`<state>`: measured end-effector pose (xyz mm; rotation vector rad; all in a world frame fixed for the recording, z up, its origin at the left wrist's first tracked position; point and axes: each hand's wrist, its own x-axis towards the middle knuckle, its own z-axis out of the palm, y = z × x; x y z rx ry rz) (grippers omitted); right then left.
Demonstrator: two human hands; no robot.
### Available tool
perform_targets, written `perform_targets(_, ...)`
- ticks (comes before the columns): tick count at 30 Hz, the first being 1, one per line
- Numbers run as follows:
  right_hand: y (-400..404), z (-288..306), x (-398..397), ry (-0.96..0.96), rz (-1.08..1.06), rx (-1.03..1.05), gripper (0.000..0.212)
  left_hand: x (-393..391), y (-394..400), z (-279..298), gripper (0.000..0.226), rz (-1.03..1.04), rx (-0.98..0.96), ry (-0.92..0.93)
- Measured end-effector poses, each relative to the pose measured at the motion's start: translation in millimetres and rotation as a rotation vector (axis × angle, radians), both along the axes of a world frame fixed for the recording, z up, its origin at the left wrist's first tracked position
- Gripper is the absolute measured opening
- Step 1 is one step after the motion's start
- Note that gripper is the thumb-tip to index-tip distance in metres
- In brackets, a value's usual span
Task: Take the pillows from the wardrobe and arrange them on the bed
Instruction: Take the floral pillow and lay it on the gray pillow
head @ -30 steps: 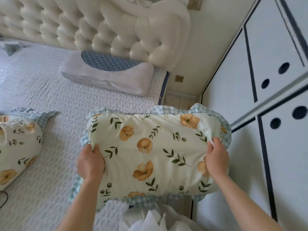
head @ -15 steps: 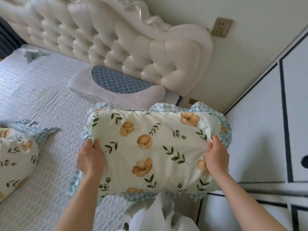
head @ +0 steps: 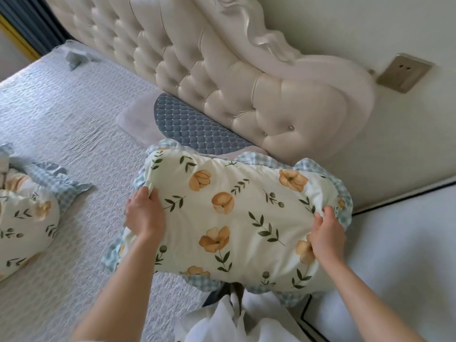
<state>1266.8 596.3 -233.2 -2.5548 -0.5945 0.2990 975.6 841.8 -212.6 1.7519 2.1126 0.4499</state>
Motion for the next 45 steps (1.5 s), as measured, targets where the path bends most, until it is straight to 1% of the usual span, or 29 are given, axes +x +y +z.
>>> perform_targets(8, 89, -19, 57, 0.151, 0.161, -0.007, 0.007, 56, 90, -9, 0.027, 0.077, -0.006, 0.088)
perform_targets(13, 160, -34, 68, 0.207, 0.210, 0.010, 0.006, 72, 165, -14, 0.030, 0.176, 0.014, 0.172)
perform_targets(18, 217, -52, 62, 0.283, 0.152, 0.053, 0.008, 88, 241, -19, 0.031, 0.112, 0.117, 0.240)
perform_targets(21, 245, -67, 52, 0.297, 0.090, 0.093, 0.008, 90, 278, -27, 0.030, 0.052, 0.208, 0.162)
perform_targets(22, 252, -74, 48, 0.299, 0.080, 0.093, 0.008, 91, 285, -33, 0.030, 0.016, 0.211, 0.133)
perform_targets(23, 257, -80, 44, 0.314, 0.090, 0.076, 0.008, 91, 289, -43, 0.030, -0.041, 0.174, 0.133)
perform_targets(25, 262, -96, 35, 0.371, 0.160, -0.011, 0.014, 89, 279, -71, 0.036, -0.211, -0.018, 0.185)
perform_targets(27, 262, -110, 32, 0.415, 0.215, -0.090, 0.033, 83, 254, -102, 0.054, -0.329, -0.252, 0.192)
perform_targets(28, 262, -115, 34, 0.428, 0.212, -0.102, 0.042, 81, 240, -117, 0.058, -0.334, -0.301, 0.176)
perform_targets(30, 261, -120, 40, 0.468, 0.171, -0.091, 0.052, 80, 218, -136, 0.063, -0.245, -0.244, 0.128)
perform_targets(32, 259, -123, 47, 0.546, 0.081, -0.072, 0.064, 81, 204, -142, 0.077, -0.019, -0.182, 0.021)
perform_targets(33, 257, -124, 48, 0.599, 0.022, -0.074, 0.069, 81, 200, -143, 0.089, 0.118, -0.193, -0.079)
perform_targets(35, 255, -126, 50, 0.787, -0.118, -0.063, 0.078, 81, 195, -144, 0.114, 0.450, -0.301, -0.415)
perform_targets(36, 254, -127, 50, 0.918, -0.196, -0.031, 0.081, 81, 193, -145, 0.122, 0.624, -0.381, -0.593)
perform_targets(37, 255, -128, 50, 1.054, -0.264, 0.004, 0.080, 82, 190, -144, 0.124, 0.766, -0.476, -0.745)
perform_targets(38, 257, -128, 50, 1.168, -0.302, 0.027, 0.077, 83, 187, -141, 0.122, 0.829, -0.578, -0.845)
perform_targets(39, 260, -127, 48, 1.235, -0.310, 0.042, 0.075, 83, 186, -139, 0.117, 0.826, -0.657, -0.903)
perform_targets(40, 263, -128, 46, 1.254, -0.299, 0.058, 0.074, 82, 185, -138, 0.111, 0.805, -0.700, -0.932)
perform_targets(41, 265, -131, 43, 1.241, -0.278, 0.079, 0.073, 80, 184, -141, 0.106, 0.795, -0.703, -0.933)
perform_targets(43, 269, -135, 36, 1.175, -0.227, 0.102, 0.067, 80, 185, -146, 0.096, 0.818, -0.632, -0.890)
perform_targets(45, 270, -134, 31, 1.098, -0.230, 0.093, 0.058, 83, 185, -146, 0.077, 0.861, -0.537, -0.868)
